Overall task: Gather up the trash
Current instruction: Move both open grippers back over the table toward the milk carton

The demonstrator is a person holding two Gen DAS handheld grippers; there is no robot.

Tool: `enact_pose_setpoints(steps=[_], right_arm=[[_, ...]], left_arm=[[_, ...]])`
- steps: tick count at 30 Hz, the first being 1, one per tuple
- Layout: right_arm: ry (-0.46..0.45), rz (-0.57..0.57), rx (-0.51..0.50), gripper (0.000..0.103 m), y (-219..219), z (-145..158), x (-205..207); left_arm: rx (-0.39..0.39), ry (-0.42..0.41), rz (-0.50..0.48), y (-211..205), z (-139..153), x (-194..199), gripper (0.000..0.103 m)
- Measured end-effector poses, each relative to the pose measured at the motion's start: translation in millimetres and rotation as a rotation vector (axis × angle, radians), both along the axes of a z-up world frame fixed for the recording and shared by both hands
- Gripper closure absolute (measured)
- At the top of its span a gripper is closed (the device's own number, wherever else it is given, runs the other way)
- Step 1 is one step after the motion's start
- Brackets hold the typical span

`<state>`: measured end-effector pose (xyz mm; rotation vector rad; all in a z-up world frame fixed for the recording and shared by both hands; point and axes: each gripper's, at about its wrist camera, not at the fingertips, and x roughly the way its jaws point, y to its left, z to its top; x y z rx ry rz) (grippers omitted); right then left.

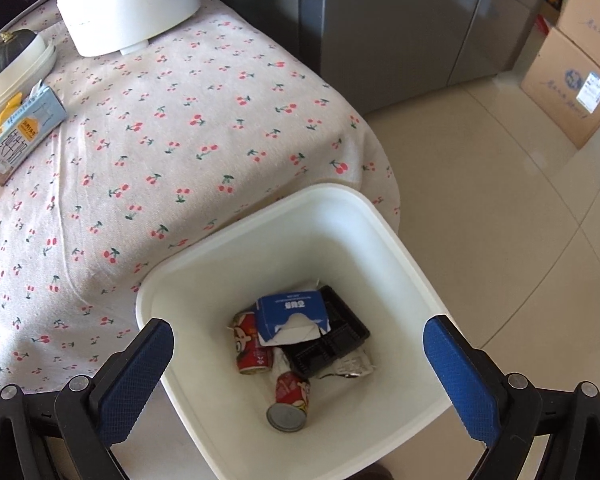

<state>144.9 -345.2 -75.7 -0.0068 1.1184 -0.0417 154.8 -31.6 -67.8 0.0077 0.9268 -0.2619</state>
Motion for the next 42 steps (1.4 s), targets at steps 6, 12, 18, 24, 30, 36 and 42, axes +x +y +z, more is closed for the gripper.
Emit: enact_pose_setpoints(steps=[6, 12, 18, 24, 30, 36, 42], right_arm=[[-0.034, 0.035, 0.016, 0.001, 33, 14, 11], [-0.062, 0.087, 0.034, 0.001, 74, 22, 23], [-0.074, 0.145, 0.024, 0.001, 116, 21, 32], [-0.077, 0.175, 0.04, 0.001, 152, 18, 44], [-0.073, 0.181, 0.078, 0.001, 182, 15, 60], [-0.002, 0.133, 0.191, 0.001, 206, 1, 98], [0.032, 0.115, 0.239, 0.001, 237, -12, 134]], left_arm=[[0.001, -0.007, 0.037, 24, 10, -1, 0.0], [0.024, -0.021, 0.083, 56, 17, -1, 0.0], [0.035, -0.004, 0.161, 100, 15, 0, 0.0], [0.039, 0.012, 0.24, 144, 13, -3, 0.0], [0.033, 0.039, 0.317, 181, 6, -8, 0.0], [0.024, 0.061, 0.378, 208, 3, -4, 0.0], [0.016, 0.056, 0.446, 229, 6, -1, 0.0]])
